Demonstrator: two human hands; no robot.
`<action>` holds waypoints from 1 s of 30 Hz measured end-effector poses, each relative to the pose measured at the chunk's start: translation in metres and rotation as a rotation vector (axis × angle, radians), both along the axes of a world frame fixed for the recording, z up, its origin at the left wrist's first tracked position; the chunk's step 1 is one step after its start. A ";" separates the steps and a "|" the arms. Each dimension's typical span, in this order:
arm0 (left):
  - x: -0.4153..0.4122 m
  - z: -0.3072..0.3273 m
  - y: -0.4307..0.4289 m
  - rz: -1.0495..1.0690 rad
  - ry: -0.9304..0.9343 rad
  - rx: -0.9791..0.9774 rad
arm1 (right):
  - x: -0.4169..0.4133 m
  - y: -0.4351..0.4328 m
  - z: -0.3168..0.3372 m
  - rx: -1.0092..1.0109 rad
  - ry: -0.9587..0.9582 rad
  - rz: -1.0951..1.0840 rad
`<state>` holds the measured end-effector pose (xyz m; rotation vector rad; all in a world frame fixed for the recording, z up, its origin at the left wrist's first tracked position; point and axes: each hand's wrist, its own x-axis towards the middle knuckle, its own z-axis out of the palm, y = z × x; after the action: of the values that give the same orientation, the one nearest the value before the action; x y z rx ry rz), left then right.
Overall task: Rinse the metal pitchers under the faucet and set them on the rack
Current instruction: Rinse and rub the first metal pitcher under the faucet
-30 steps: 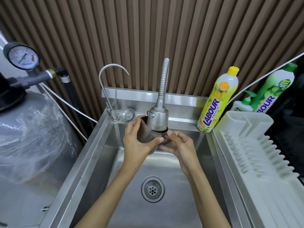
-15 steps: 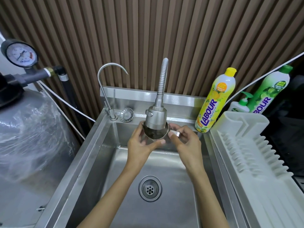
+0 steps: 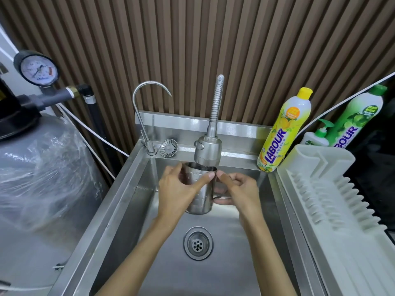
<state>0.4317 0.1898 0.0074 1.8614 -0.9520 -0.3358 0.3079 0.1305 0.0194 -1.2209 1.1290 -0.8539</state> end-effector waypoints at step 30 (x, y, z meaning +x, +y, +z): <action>0.000 -0.014 -0.010 -0.216 0.405 -0.094 | -0.003 -0.003 0.007 -0.321 0.381 -0.167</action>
<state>0.4315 0.1798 -0.0069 1.5286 -0.8699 -0.7545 0.3050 0.1274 0.0262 -1.6190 1.4536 -0.9803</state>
